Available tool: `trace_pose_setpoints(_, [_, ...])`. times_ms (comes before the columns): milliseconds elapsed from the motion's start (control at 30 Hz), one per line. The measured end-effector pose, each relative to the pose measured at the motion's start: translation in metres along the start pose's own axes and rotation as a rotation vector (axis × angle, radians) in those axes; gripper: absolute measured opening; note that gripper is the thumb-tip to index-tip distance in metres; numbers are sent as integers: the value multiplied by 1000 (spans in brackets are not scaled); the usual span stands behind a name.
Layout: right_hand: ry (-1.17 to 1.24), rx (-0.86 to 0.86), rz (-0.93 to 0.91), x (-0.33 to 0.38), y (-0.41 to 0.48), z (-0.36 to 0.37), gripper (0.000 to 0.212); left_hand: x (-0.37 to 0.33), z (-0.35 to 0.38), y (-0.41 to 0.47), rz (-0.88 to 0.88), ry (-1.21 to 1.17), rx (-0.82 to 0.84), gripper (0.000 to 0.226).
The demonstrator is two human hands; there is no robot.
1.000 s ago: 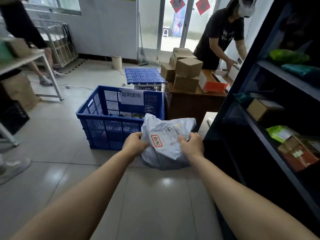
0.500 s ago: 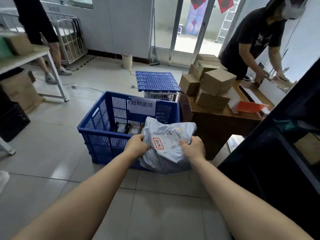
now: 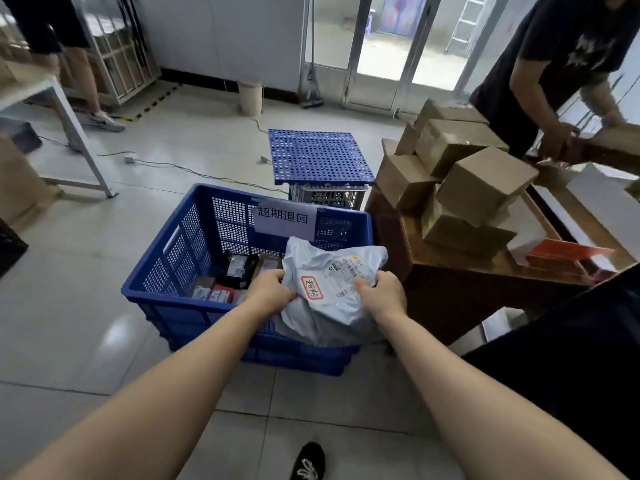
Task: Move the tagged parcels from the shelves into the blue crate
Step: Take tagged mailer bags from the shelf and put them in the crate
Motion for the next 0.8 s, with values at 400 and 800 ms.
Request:
trace_pose_setpoints(400, [-100,114,105,34,162,74,35,39,12,170,-122,66,52,22])
trace_pose_setpoints(800, [-250,202,345,-1,288,174,19,131,73,310,-230,80,266,24])
Point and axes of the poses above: each hand's wrist, its own y-axis towards the middle knuckle, its own z-axis out of the palm, x = y × z, the point moved 6 cm from there along y, towards the middle knuckle, and after that the axes turned 11 degrees about z, right-handed, at the moved point
